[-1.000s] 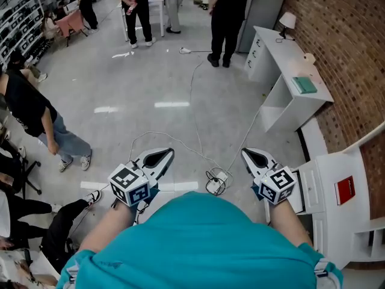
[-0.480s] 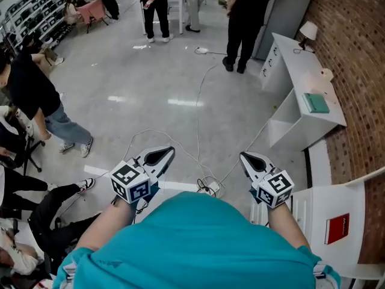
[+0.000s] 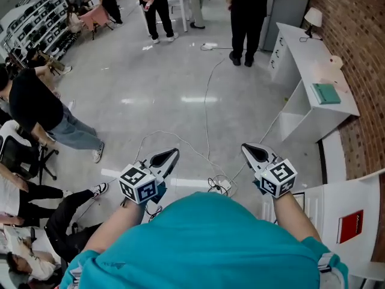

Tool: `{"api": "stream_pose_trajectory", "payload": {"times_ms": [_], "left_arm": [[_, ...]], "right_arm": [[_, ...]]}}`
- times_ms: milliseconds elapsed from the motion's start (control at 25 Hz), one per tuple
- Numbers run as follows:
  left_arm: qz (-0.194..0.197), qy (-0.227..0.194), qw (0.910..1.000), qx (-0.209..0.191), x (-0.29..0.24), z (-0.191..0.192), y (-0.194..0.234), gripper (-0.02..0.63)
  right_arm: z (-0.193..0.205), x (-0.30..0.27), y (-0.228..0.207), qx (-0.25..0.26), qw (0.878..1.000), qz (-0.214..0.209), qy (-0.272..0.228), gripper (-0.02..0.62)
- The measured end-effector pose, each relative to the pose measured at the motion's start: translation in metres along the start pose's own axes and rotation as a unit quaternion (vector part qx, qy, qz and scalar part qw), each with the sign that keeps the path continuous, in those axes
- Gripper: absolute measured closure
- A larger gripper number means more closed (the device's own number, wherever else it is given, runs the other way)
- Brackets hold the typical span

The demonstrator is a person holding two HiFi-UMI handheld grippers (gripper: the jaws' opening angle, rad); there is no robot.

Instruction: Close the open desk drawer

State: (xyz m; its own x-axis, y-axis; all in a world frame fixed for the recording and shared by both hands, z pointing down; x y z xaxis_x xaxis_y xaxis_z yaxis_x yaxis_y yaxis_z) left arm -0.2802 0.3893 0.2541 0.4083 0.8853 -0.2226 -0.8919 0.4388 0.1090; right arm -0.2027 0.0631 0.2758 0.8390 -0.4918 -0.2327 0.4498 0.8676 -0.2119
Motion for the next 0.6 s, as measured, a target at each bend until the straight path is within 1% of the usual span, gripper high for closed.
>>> {"api": "stream_pose_trajectory", "payload": {"times_ms": [160,320,480,600], "left_arm": [[0.029,0.015,0.9995,-0.001,-0.006,0.008,0.026,0.591],[0.059,0.041,0.9973,-0.011,-0.027,0.016,0.039,0.591],[0.092,0.070,0.9931,-0.021,-0.063,0.024,0.033,0.591],[0.123,0.096,0.9872,-0.032,-0.095,0.033,0.017,0.591]], "right_arm": [[0.010,-0.019,0.011,-0.031,0.999,0.028,-0.008,0.574],[0.030,-0.019,0.005,-0.052,0.996,0.079,0.002,0.574],[0.060,0.005,-0.013,-0.078,0.988,0.134,0.009,0.574],[0.089,0.033,-0.024,-0.100,0.979,0.175,0.013,0.574]]}}
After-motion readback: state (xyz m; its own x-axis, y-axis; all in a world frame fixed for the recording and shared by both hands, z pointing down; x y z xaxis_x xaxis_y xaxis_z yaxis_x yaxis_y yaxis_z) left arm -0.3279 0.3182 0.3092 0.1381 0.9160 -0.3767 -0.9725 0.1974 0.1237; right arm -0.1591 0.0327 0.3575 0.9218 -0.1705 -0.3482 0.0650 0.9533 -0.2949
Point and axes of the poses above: the fingertips, and each gripper's own axes: x backward along the fingers, y to its left, z out of its underside, the point moved 9 cm from there along x, backward along the fingers, and after that the axes turned 8 degrees about -x, right-handed, at the moved point
